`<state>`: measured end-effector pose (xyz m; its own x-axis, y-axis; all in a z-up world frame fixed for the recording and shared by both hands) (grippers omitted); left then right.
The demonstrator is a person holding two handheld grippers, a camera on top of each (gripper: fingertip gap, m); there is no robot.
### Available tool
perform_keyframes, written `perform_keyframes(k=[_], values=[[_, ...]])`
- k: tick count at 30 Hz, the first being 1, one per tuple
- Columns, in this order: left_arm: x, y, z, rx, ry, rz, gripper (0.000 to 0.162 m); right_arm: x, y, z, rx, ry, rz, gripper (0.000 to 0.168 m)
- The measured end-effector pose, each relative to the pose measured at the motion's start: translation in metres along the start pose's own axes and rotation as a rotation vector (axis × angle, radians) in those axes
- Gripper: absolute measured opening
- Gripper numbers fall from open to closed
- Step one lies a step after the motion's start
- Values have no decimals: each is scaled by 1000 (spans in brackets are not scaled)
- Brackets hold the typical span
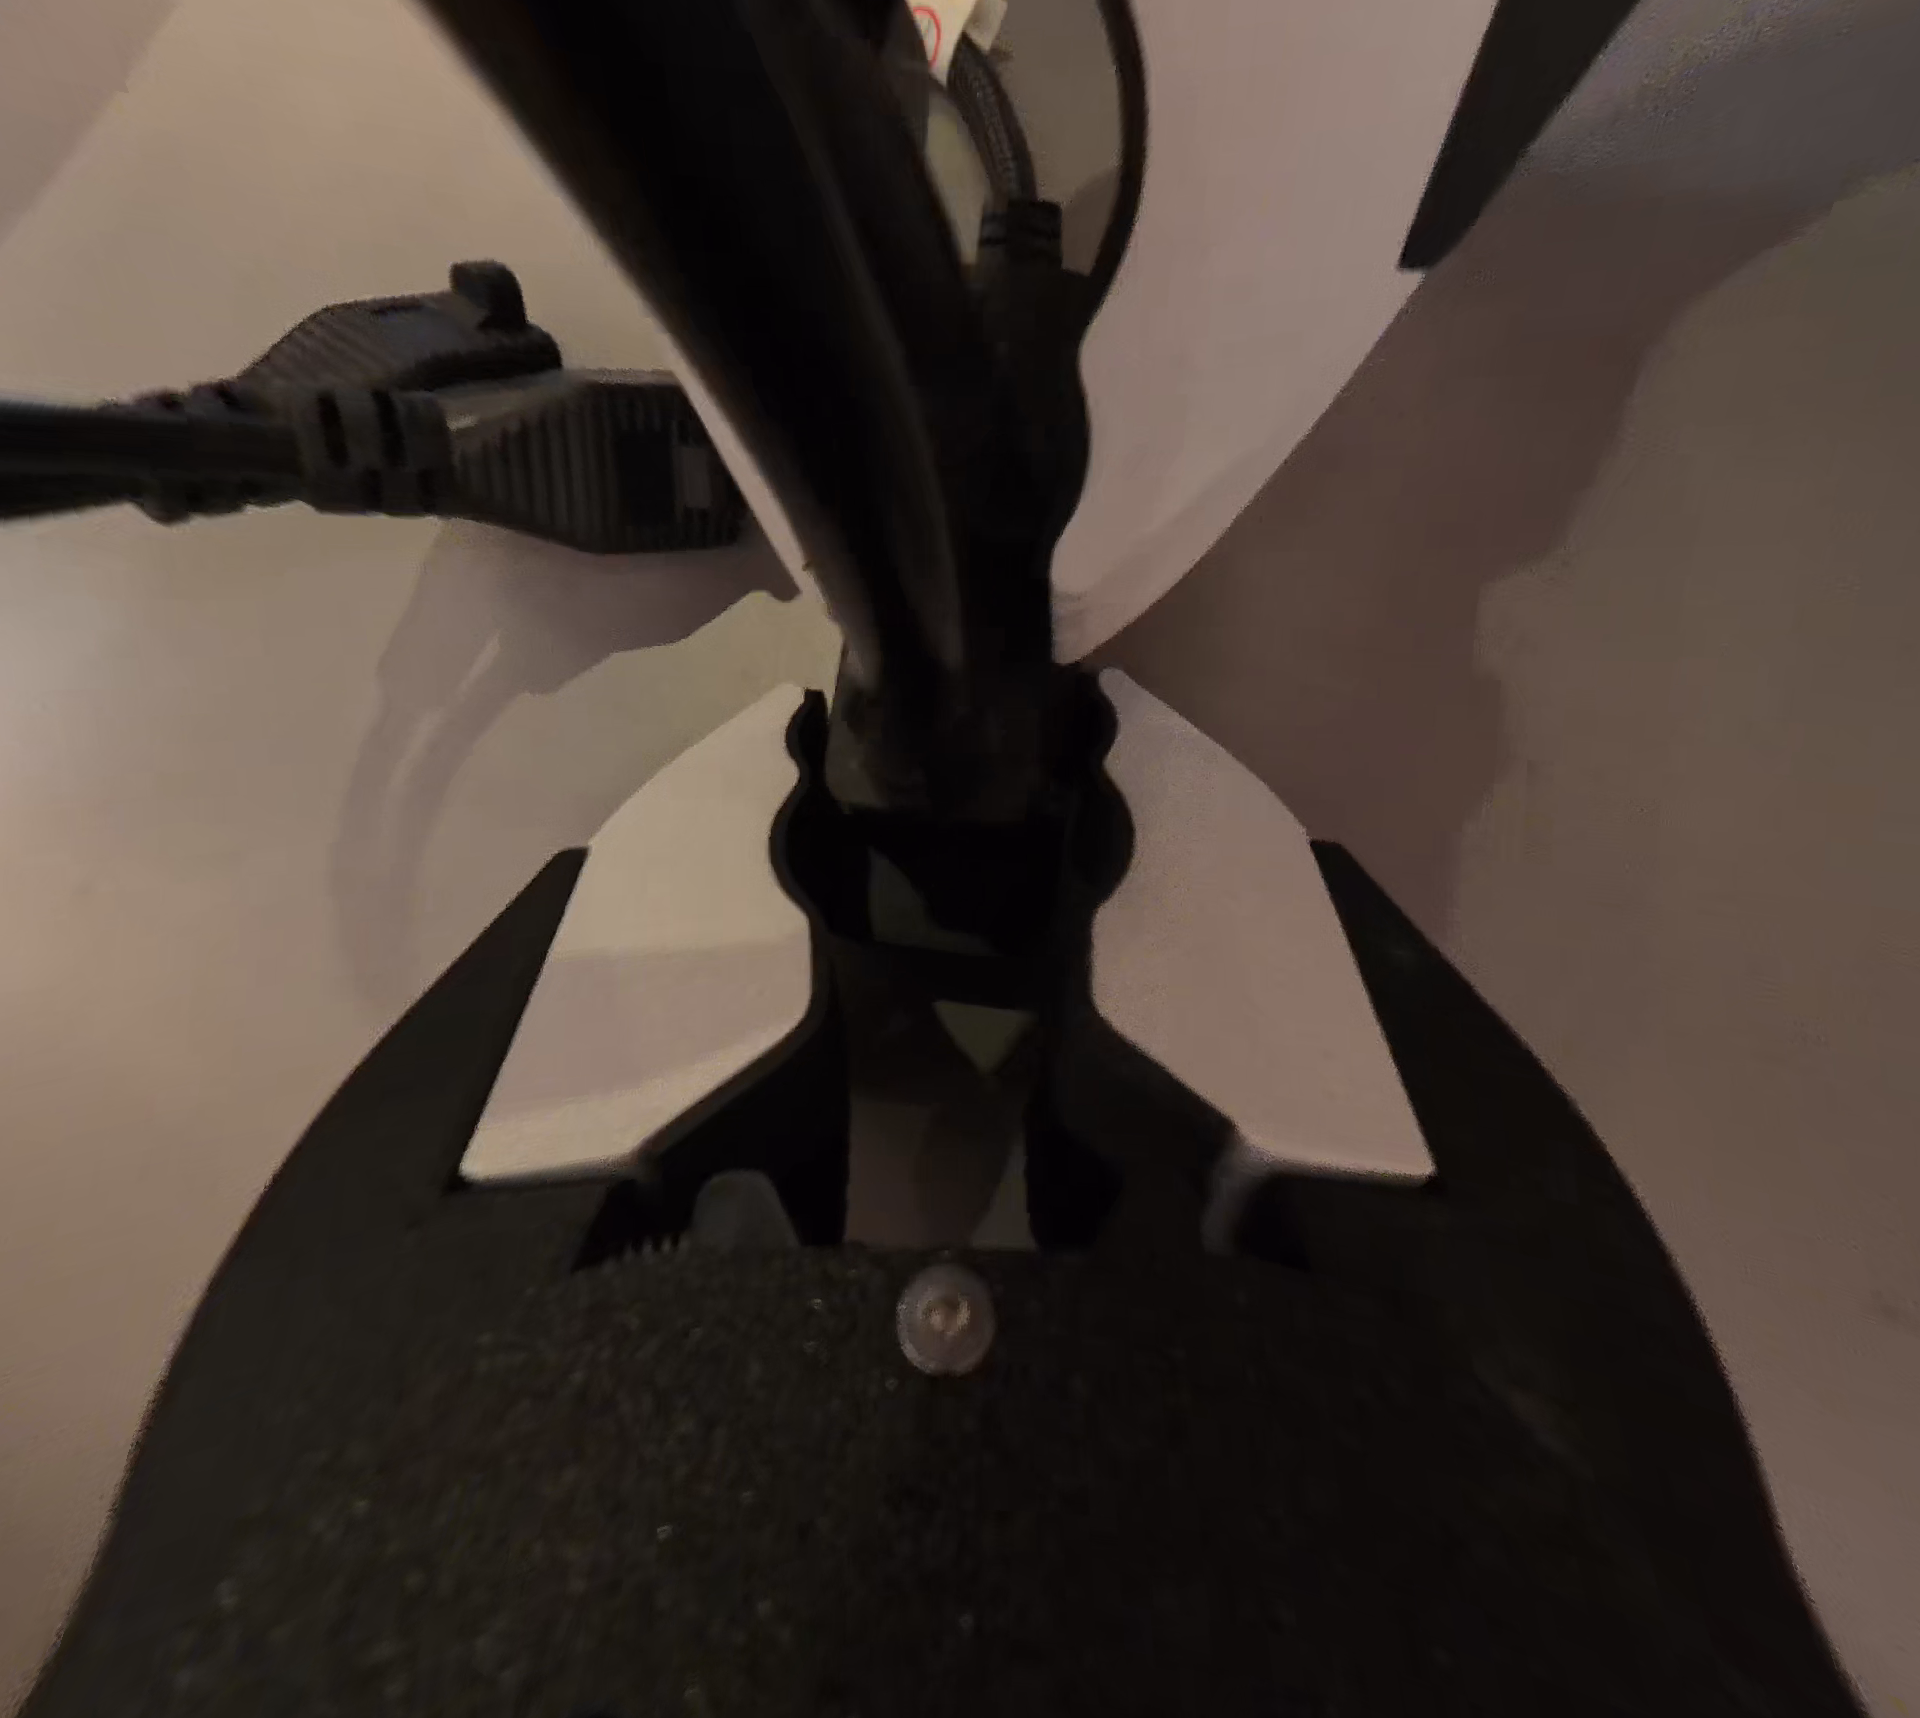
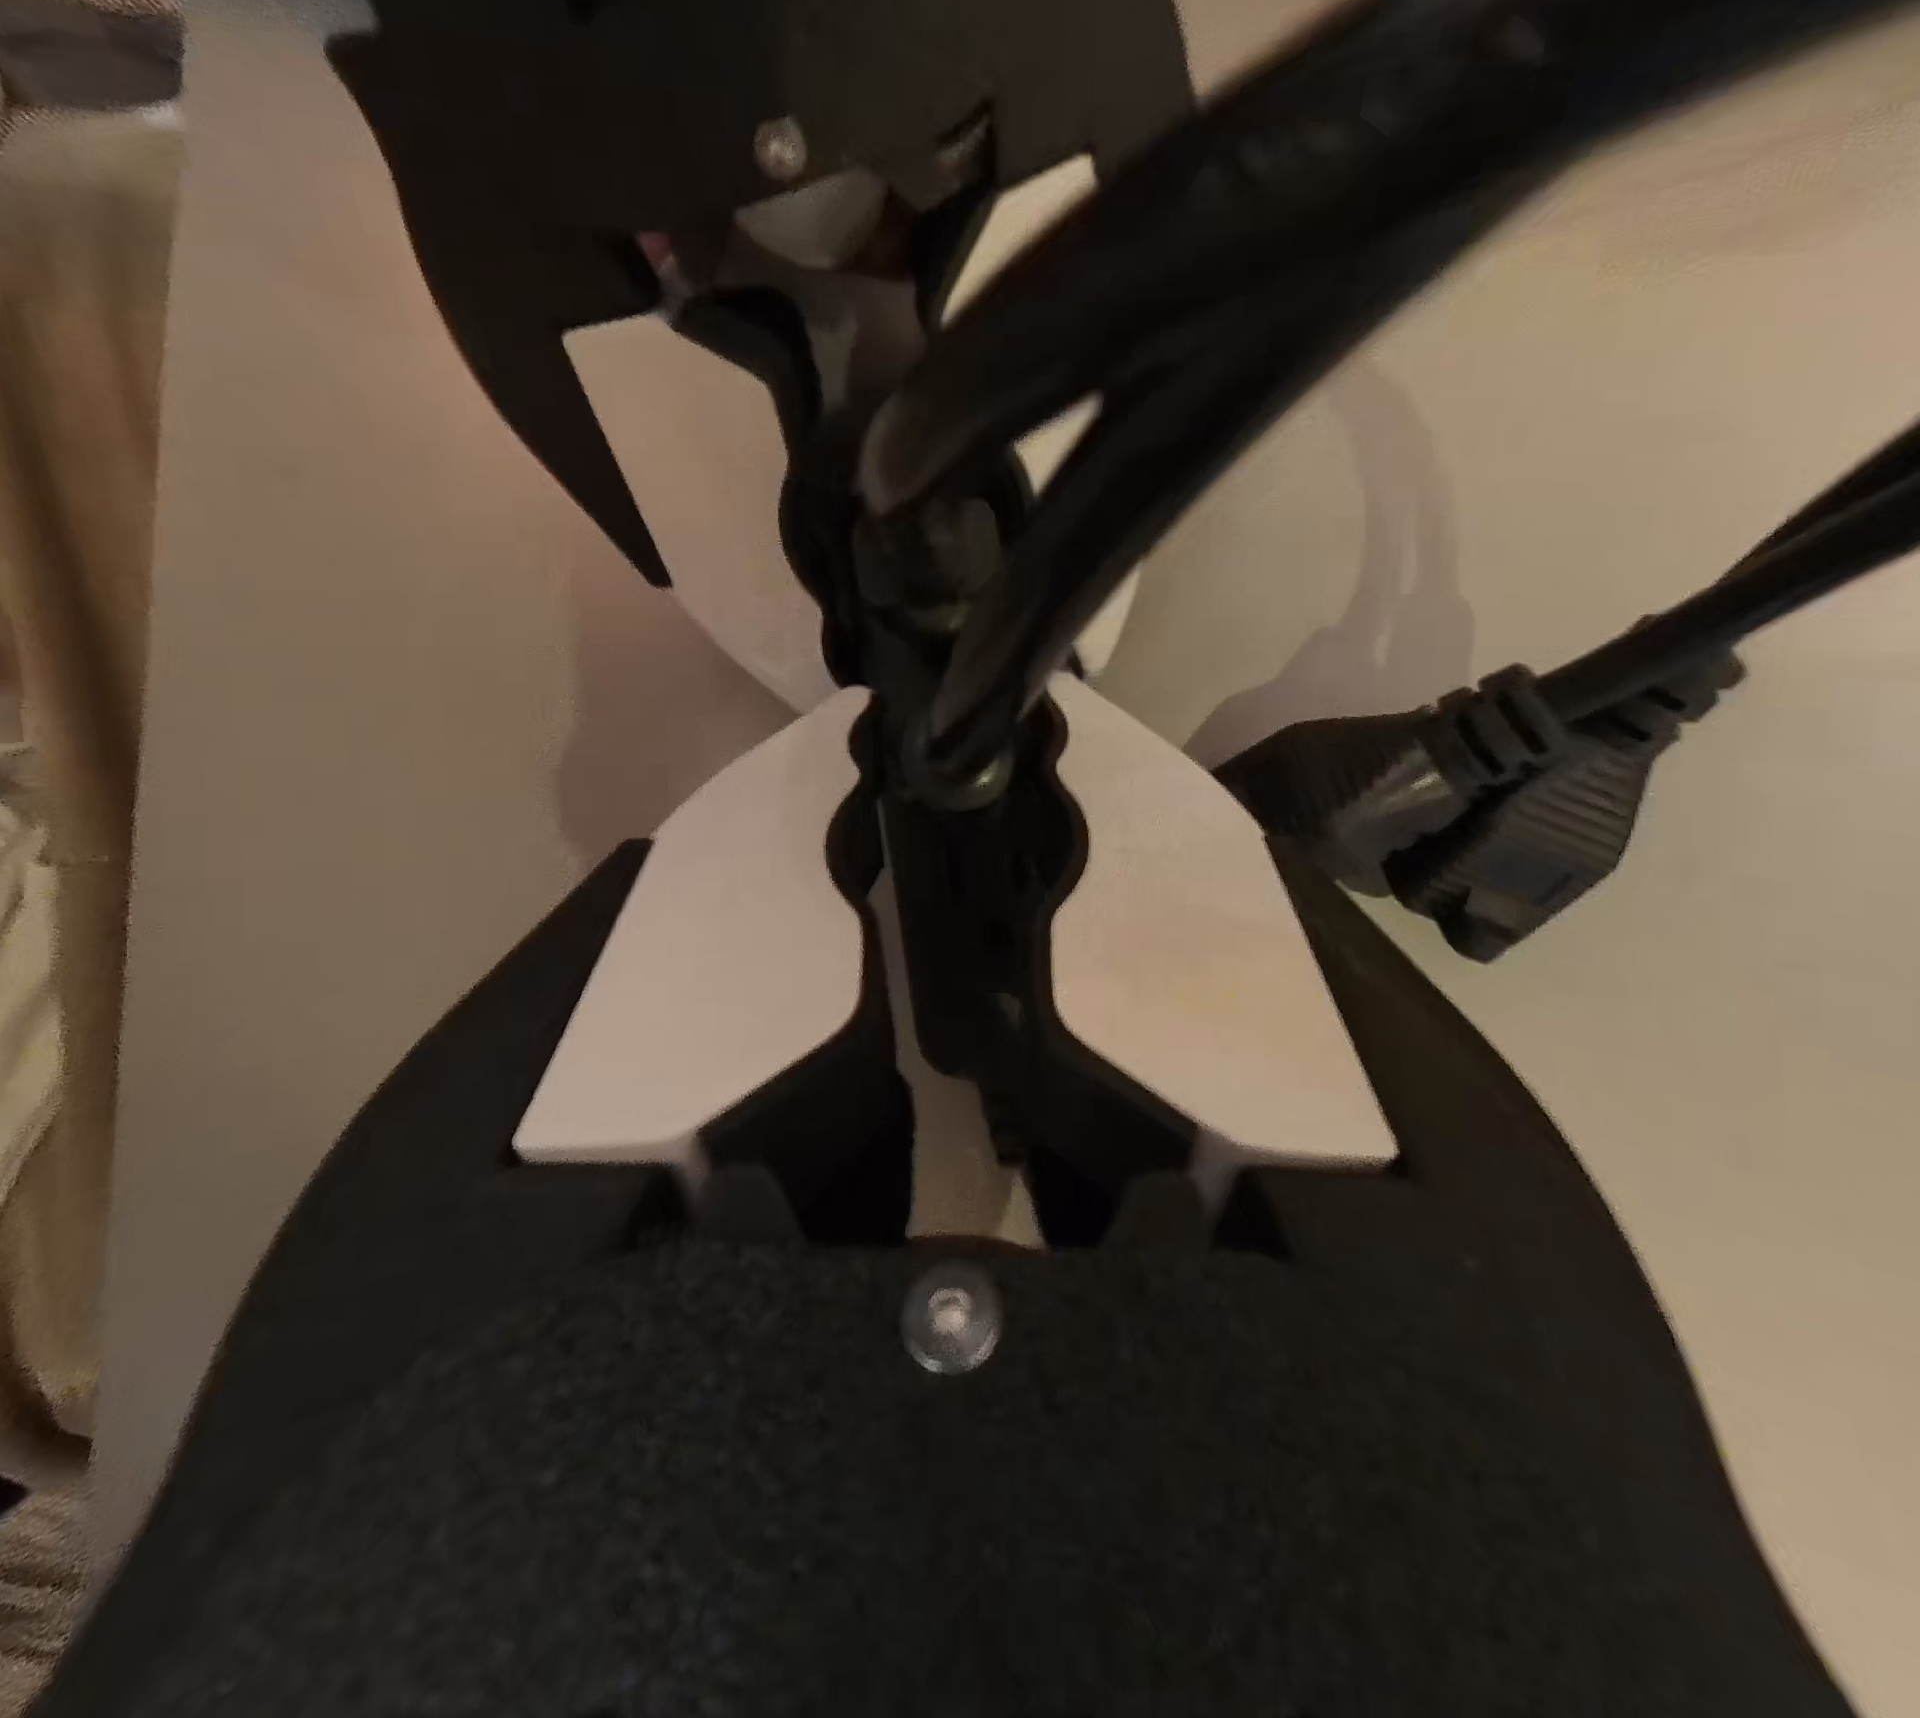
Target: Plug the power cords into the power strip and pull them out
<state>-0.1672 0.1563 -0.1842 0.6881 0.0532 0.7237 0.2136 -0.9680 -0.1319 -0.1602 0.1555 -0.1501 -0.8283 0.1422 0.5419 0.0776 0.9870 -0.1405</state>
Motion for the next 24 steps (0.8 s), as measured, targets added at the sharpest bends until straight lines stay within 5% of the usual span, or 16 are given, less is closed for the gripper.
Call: perform_keyframes(k=[5,8,12,24], values=[[0,-3,0,9,3,-3,47,3,-2,0,-103,-53,-39,25],[0,-1,1,3,-9,-13,46,0,1,-2,-1,30,6,25],[0,-1,-1,4,0,-2,47,4,-2,1,-90,-10,-31,25],[1,1,2,-5,-15,-25,46,1,2,-2,-11,20,8,25]])
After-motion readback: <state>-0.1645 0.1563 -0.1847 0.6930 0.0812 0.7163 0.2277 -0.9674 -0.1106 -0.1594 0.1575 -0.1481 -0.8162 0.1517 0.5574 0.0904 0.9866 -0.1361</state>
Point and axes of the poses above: each gripper's, where its closed fingertips meet, z out along the fingers, x out of its top, y = z × x across the jaws, the point moved 1 cm from there along -z, back along the fingers, and after that the axes turned 7 degrees about x, right-handed, at the moved point
